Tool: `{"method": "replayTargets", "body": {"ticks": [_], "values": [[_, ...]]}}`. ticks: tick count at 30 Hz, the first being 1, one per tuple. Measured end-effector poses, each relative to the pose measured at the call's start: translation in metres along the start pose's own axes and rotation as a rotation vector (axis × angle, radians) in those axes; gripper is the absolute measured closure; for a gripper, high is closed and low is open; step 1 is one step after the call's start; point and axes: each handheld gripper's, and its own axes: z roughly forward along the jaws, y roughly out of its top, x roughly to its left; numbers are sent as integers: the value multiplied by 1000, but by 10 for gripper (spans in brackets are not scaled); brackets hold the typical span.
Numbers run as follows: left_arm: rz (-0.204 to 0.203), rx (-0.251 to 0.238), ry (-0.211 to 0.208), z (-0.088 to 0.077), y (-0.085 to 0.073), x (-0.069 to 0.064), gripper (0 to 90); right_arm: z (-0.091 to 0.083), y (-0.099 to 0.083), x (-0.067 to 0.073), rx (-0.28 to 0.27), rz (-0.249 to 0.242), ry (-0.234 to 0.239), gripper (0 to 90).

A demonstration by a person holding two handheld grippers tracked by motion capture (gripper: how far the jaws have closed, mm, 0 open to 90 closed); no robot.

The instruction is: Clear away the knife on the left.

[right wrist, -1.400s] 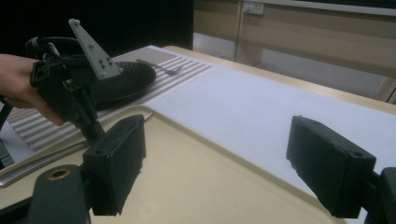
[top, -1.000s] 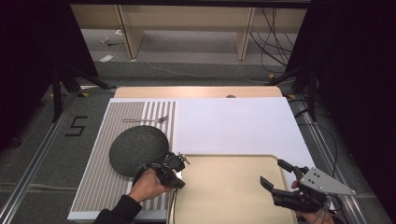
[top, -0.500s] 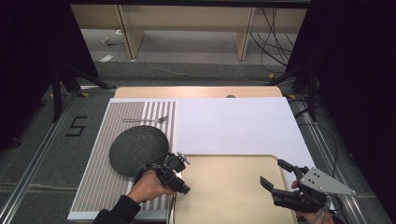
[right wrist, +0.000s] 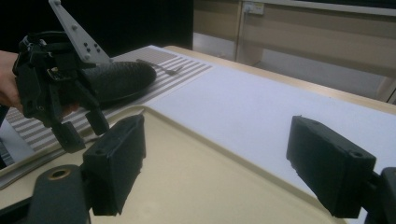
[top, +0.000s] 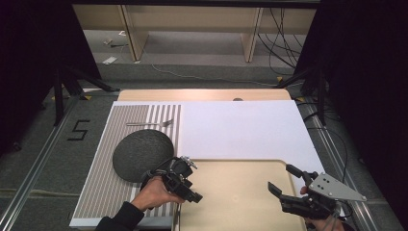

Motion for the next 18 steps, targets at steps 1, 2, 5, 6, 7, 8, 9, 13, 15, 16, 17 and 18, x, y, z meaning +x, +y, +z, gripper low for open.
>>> {"method": "replayTargets", "body": {"ticks": [1,2,5,6,7,8,9,13,15,16,17,18], "values": [[-2,-13,-1,-1,0,-1,293,0,0,0,0,-1,0,205],[2,-22,-2,-2,0,-1,273,0,0,0,0,-1,0,205],[8,-63,-11,-5,0,-3,228,0,0,0,0,0,1,205],[8,-63,-11,-5,0,-3,224,0,0,0,0,-1,0,205],[21,-96,-20,-8,0,-4,216,0,0,0,0,-1,1,205],[17,-122,-24,-9,0,-5,209,0,0,0,0,-1,1,205],[24,-142,-28,-12,0,-5,208,0,0,0,0,-1,1,205],[40,-224,-46,-20,-1,-7,208,0,0,0,1,-1,1,205],[46,-262,-50,-24,-3,-8,208,0,0,0,0,-1,1,205],[47,-282,-56,-26,-3,-9,207,0,0,0,0,-1,1,205],[53,-295,-61,-28,-4,-9,205,0,0,0,0,-1,1,205],[60,-315,-61,-30,-5,-10,202,0,0,0,0,-1,1,205]]}}
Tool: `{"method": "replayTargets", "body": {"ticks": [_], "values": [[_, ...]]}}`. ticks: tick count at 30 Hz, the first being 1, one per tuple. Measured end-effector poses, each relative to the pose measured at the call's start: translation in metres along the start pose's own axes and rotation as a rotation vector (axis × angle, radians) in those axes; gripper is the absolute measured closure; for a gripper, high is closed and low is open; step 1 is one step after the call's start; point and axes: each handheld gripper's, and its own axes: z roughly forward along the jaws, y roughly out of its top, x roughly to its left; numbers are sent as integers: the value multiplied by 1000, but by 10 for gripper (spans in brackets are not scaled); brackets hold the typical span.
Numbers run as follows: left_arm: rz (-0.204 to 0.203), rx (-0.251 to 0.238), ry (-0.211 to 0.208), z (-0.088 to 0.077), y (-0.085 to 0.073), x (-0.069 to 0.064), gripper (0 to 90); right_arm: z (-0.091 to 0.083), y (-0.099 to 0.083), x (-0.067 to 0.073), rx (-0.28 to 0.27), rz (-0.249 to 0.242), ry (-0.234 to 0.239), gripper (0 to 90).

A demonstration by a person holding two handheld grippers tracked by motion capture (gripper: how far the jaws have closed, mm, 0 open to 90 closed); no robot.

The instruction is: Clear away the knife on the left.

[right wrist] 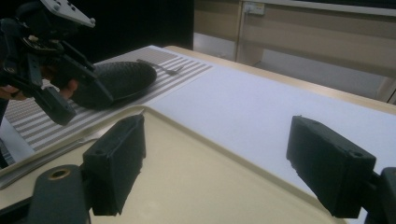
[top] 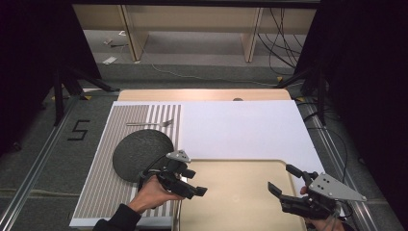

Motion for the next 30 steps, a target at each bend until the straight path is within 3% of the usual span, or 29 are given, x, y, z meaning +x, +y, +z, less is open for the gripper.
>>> {"method": "replayTargets", "body": {"ticks": [6,10,11,14,23,30], "values": [[11,-86,-7,-11,-3,-2,196,0,0,0,0,0,0,205],[15,-135,22,-17,-5,-3,173,0,0,0,1,0,-1,205],[18,-169,42,-21,-7,-4,169,0,0,0,1,0,-1,205],[23,-214,58,-26,-10,-3,169,0,0,0,0,1,-2,205],[52,-251,83,-35,-18,-5,169,0,0,0,1,3,-2,205],[50,-286,78,-40,-22,-8,169,1,0,0,1,4,-2,205]]}}
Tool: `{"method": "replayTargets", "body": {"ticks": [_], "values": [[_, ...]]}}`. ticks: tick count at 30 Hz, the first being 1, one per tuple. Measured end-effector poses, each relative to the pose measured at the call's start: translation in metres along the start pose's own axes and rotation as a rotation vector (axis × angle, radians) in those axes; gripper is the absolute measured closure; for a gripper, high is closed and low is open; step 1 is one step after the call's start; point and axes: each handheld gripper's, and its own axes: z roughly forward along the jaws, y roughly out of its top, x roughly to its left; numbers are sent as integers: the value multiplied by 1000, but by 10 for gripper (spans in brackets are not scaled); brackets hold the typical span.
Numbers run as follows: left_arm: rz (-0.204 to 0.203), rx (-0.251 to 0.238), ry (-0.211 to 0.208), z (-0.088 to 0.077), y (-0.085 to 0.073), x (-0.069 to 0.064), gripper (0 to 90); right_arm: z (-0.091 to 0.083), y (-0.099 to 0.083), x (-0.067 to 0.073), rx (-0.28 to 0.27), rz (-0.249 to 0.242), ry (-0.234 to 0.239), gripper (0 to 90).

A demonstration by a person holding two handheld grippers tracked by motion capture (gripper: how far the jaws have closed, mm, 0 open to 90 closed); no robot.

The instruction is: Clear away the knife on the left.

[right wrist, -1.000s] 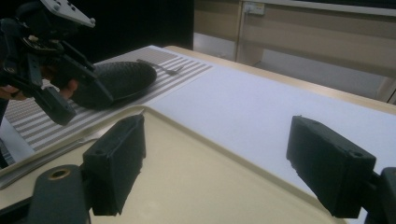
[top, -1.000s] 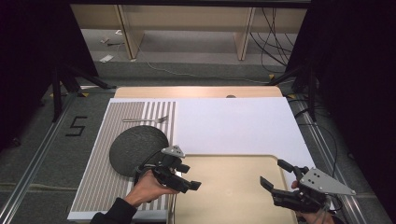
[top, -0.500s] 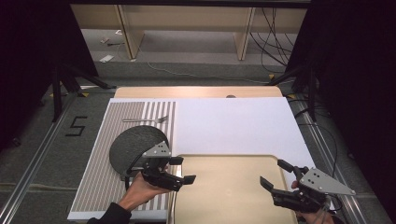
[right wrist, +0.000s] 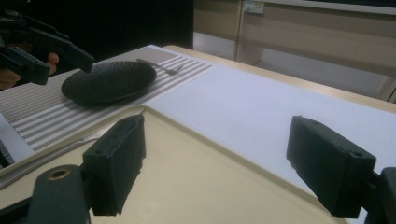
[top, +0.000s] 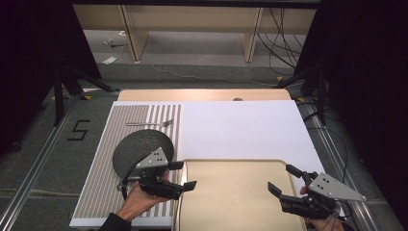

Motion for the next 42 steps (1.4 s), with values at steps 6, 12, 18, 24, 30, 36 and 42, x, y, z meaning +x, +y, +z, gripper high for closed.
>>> {"method": "replayTargets", "body": {"ticks": [6,12,18,24,30,36,42], "values": [[11,-12,15,-4,-2,-2,169,0,0,0,-1,-1,0,205],[12,-61,39,-11,-8,-5,170,0,0,0,-2,-1,-1,205],[3,-75,61,-15,-15,-7,169,-1,0,1,-2,-3,-1,205],[1,-91,84,-20,-18,-7,169,-1,0,1,-2,-3,-1,205],[7,-84,89,-18,-18,-7,169,0,0,1,-3,-3,0,205],[12,-71,82,-15,-17,-7,168,0,0,1,-2,-3,1,205],[11,-65,80,-14,-17,-7,168,0,0,1,-3,-3,2,205]]}}
